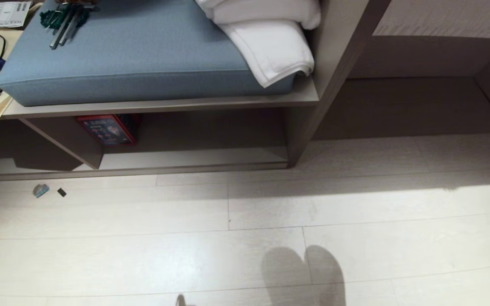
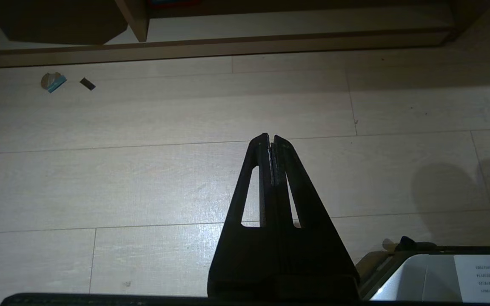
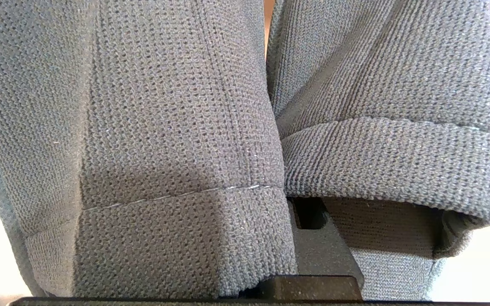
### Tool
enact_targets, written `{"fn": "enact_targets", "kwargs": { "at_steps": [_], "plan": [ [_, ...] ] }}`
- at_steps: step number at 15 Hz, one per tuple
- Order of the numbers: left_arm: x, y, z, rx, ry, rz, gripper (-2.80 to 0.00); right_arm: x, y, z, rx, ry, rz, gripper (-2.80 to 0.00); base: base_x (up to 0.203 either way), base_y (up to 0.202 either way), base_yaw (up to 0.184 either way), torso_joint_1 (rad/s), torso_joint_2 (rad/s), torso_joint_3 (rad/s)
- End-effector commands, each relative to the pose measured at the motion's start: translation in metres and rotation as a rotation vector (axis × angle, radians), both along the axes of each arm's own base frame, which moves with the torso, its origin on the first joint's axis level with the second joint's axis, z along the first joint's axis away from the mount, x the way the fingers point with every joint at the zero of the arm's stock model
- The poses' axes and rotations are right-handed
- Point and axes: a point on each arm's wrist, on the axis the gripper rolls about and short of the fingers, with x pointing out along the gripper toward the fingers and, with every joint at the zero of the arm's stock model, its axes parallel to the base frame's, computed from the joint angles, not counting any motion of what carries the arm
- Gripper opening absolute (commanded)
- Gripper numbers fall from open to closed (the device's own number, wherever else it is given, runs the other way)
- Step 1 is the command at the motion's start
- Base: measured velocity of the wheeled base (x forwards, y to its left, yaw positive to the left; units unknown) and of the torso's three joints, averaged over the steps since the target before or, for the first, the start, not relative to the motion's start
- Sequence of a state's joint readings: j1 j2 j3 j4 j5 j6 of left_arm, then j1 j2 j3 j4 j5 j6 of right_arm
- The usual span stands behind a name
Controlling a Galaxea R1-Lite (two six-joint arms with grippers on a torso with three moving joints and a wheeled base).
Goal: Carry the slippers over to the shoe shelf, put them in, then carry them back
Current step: Place the slippers into the shoe cabinet
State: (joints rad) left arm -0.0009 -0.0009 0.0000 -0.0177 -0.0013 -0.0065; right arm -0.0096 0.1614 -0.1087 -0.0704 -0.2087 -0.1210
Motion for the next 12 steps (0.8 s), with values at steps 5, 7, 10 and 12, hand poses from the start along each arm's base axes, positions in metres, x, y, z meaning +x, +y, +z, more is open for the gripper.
{"fn": "enact_targets", "kwargs": {
  "at_steps": [5, 7, 10, 12],
  "plan": [
    [0.001, 0.0, -0.002, -0.001, 0.006, 0.0, -2.8, -0.007, 0.004, -0.04, 0.048, 0.01, 0.204, -2.8, 0.0, 0.0, 0.0, 0.002, 0.0, 0.202],
    [0.001, 0.0, -0.002, -0.001, 0.006, -0.001, -2.8, -0.007, 0.005, -0.041, 0.072, 0.013, 0.22, -2.8, 0.0, 0.0, 0.0, 0.004, 0.0, 0.207],
    [0.001, 0.0, -0.002, -0.001, 0.006, -0.001, -2.8, -0.007, 0.005, -0.041, 0.067, 0.013, 0.22, -2.8, 0.0, 0.0, 0.0, 0.006, 0.0, 0.206],
    [0.0, 0.0, -0.002, -0.002, 0.005, 0.0, -2.8, -0.007, 0.005, -0.041, 0.067, 0.013, 0.22, -2.8, 0.0, 0.0, 0.0, 0.002, 0.0, 0.201]
  ]
}}
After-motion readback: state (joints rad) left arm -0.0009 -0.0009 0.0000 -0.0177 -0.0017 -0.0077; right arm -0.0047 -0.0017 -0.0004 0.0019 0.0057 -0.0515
